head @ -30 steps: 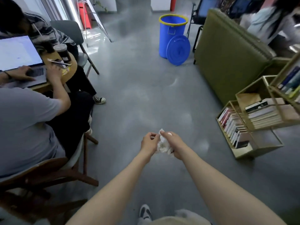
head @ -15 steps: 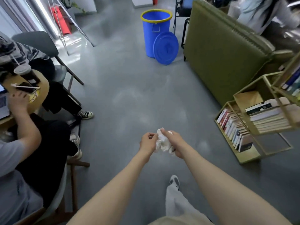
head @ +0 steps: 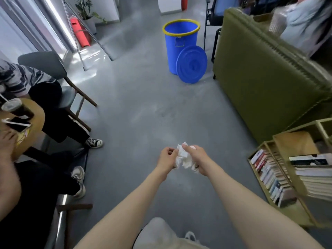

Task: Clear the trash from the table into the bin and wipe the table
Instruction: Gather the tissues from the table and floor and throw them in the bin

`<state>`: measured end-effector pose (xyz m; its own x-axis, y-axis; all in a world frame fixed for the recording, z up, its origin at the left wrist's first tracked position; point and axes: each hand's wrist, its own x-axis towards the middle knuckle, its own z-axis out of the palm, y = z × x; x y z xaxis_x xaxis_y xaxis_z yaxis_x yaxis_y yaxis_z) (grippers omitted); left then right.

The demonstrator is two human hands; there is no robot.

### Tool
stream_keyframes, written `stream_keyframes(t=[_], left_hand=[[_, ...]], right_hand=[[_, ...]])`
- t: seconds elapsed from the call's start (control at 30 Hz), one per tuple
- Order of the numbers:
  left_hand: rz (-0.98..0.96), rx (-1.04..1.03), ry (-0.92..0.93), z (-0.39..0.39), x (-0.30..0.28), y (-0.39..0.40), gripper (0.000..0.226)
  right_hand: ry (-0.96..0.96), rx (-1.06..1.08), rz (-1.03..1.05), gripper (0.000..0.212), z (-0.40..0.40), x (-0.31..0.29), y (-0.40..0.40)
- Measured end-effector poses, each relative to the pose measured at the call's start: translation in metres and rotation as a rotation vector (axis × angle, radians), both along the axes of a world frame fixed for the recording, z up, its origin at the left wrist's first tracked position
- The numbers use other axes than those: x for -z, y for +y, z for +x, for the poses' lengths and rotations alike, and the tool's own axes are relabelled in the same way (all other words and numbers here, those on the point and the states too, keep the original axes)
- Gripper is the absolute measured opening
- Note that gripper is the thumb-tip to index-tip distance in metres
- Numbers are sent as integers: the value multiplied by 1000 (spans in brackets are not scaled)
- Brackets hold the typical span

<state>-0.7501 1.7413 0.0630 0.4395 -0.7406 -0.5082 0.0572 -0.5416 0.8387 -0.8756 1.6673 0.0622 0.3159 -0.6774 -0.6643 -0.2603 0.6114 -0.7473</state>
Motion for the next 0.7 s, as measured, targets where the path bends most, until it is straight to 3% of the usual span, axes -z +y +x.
stream_keyframes(t=[0.17, 0.7], left_hand=[[-9, 35, 92, 8, 6, -61, 39], [-59, 64, 197, 141, -2, -350, 22]], right_hand=[[1, 18, 46, 45, 19, 10, -58], [76, 107, -2, 36, 137, -19, -328]])
